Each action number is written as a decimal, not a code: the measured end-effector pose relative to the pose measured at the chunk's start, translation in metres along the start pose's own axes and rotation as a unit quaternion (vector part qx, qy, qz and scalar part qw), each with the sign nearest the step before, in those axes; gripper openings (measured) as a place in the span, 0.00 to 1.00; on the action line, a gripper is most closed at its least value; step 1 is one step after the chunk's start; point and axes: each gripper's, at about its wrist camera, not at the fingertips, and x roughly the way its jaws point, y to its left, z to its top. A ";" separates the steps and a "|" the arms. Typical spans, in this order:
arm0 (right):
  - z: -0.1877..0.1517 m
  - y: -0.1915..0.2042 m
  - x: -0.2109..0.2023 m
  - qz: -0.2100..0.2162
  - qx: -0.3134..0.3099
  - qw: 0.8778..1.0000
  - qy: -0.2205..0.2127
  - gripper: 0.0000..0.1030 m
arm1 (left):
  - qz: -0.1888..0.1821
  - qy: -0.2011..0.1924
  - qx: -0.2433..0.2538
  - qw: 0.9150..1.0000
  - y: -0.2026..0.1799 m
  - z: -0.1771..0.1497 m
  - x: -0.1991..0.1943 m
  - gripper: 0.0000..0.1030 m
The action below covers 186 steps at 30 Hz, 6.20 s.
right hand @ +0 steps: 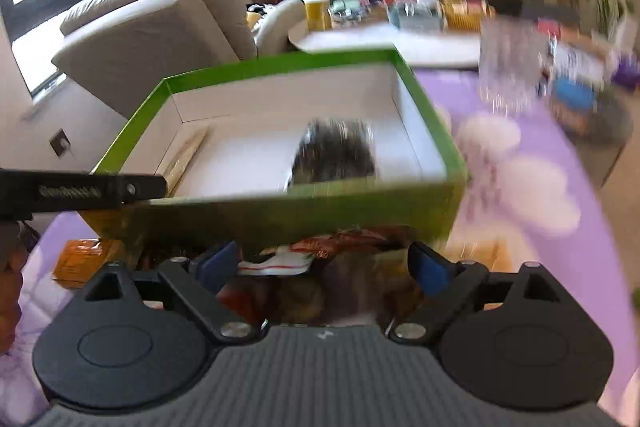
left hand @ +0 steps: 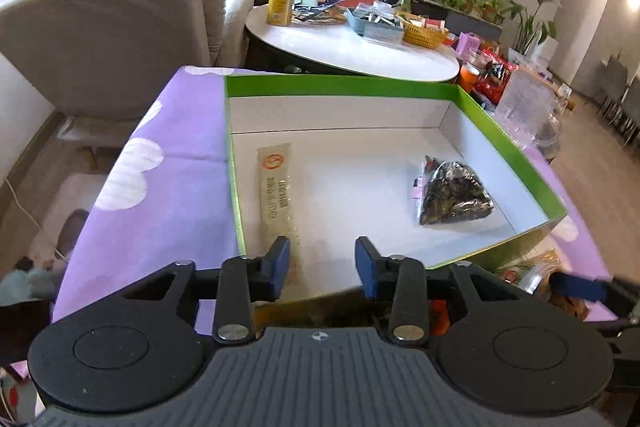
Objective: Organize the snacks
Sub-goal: 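Move the right tool back to the pile and grasp the red noodle bag, then lift the red bag with the right tool while the left tool grasps a black snack pack, then lower the red bag and black pack into the green box and release both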
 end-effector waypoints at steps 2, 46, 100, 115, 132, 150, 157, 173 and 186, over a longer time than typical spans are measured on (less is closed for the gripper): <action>-0.001 -0.004 -0.008 0.012 0.016 1.000 -0.004 0.80 | 0.000 -0.010 -0.014 1.000 0.009 -0.001 -0.013 0.31; -0.029 0.030 -0.010 0.115 0.140 0.978 0.105 0.80 | -0.030 0.005 0.047 0.998 0.025 -0.075 -0.067 0.40; -0.020 -0.051 -0.077 0.109 0.289 0.951 0.033 0.66 | -0.032 0.046 0.253 0.966 -0.056 -0.070 -0.006 0.30; -0.022 -0.069 -0.073 0.107 0.300 0.947 0.031 0.66 | -0.002 0.003 0.232 0.973 -0.061 -0.054 -0.013 0.04; -0.005 -0.065 -0.077 0.104 0.272 0.957 0.011 0.66 | -0.049 -0.007 0.167 0.985 -0.056 -0.031 -0.024 0.01; 0.047 -0.037 -0.037 0.094 0.230 0.968 -0.027 0.66 | -0.003 -0.074 0.101 0.992 -0.033 0.025 -0.025 0.01; 0.064 -0.035 -0.014 0.072 0.220 0.972 -0.037 0.66 | 0.000 -0.055 0.096 0.994 -0.025 0.035 0.004 0.01; 0.066 -0.032 0.049 -0.032 0.164 0.986 -0.018 0.67 | 0.009 -0.008 0.089 0.996 -0.011 0.034 0.047 0.02; 0.042 -0.015 0.039 -0.055 0.080 0.995 -0.003 0.71 | 0.006 0.003 0.075 0.997 -0.005 0.020 0.027 0.19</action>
